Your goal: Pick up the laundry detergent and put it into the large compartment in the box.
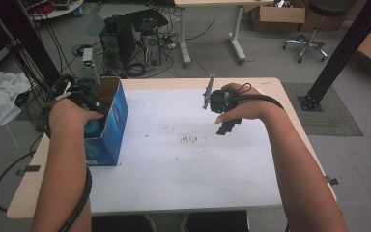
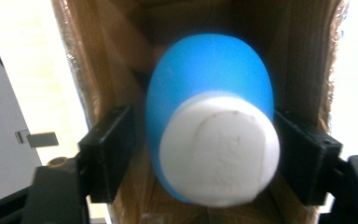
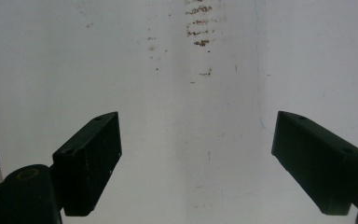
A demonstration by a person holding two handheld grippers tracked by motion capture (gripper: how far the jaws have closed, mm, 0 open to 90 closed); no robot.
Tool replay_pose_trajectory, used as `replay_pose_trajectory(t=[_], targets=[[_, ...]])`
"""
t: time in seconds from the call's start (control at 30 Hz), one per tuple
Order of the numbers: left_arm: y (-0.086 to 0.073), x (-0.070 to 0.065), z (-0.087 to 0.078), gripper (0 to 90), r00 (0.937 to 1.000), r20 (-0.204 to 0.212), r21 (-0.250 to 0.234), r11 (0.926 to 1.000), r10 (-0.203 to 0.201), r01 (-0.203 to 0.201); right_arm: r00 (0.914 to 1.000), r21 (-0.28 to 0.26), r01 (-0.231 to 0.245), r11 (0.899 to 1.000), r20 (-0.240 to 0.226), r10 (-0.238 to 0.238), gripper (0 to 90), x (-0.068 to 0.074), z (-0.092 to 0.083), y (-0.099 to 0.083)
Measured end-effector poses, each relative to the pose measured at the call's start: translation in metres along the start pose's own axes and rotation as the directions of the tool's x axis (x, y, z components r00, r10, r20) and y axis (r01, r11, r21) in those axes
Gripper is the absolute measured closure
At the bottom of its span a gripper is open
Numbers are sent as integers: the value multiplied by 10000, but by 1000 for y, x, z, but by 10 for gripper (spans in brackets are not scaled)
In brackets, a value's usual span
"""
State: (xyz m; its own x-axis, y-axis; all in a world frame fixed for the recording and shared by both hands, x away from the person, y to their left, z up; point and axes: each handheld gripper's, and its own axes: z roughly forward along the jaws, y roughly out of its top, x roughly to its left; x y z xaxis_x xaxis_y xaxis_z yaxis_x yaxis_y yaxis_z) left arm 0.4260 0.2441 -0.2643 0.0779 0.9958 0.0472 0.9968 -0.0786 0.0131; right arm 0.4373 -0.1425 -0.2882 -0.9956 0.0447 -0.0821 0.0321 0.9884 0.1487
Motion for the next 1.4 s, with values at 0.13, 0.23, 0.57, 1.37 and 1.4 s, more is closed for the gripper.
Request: replay_pose_trajectory(t=[0.13,0.23,0.57,1.37,1.4], targets=[[-1,-1,-7,264,10000,-59,-91,10000,34,-34,10000,-29,15,10000,2,-15,158,0,-1,0],[-2,-3,-12,256,9999,-110,-157,9999,55,-57,10000,-27,-17,10000,14,17,158,0,-1,-1],[-1,-7,-27,157,9995,-303,-59,9999,111,-112,9999,-72,-108,9999,55,109,158,2,-6,-5],[0,-12,-66,66,9907,-173,-754,9878,1350,-1359,9999,209,-47,9998,105,45,158,2,-13,-1],[0,-12,-68,65,9899,-91,-794,9868,1412,-1415,9999,237,-52,9997,107,50,158,2,-14,-1]])
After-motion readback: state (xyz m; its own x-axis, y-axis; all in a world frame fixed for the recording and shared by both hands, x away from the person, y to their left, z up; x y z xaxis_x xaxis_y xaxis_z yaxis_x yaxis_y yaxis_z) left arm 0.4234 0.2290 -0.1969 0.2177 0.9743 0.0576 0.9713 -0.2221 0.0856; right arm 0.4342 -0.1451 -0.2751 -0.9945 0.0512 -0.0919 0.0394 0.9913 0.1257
